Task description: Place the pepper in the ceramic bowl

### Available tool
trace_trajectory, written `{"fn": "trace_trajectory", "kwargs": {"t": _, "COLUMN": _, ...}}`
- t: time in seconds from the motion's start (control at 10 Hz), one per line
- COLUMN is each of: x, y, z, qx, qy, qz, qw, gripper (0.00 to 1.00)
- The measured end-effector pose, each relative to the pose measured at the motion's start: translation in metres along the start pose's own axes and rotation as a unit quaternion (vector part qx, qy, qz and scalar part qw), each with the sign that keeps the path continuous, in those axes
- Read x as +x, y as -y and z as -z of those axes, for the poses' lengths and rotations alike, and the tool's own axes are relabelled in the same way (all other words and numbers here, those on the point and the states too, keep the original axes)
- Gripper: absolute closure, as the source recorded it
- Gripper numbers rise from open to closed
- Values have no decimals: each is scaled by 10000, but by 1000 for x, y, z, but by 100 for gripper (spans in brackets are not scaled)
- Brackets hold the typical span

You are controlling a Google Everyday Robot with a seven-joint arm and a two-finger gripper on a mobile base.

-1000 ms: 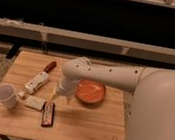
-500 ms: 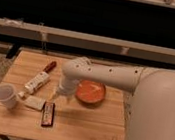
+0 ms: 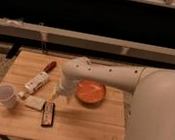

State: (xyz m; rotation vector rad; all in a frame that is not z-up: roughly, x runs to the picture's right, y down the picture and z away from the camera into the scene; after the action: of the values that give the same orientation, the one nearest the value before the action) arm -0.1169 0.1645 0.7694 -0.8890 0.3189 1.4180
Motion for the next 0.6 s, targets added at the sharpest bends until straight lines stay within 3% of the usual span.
{"fn": "trace_trajectory", "kwargs": {"t": 0.2, "x": -19, "y": -9, "z": 11, "qx": 86, "qy": 65, "qz": 122, "qw": 9999, "gripper": 35}}
{"fn": "trace_trajectory", "kwargs": {"t": 0.6, "x": -100, "y": -42, "z": 40, "qx": 82, "qy": 392, "qz": 377, "qw": 9985, "gripper": 35}}
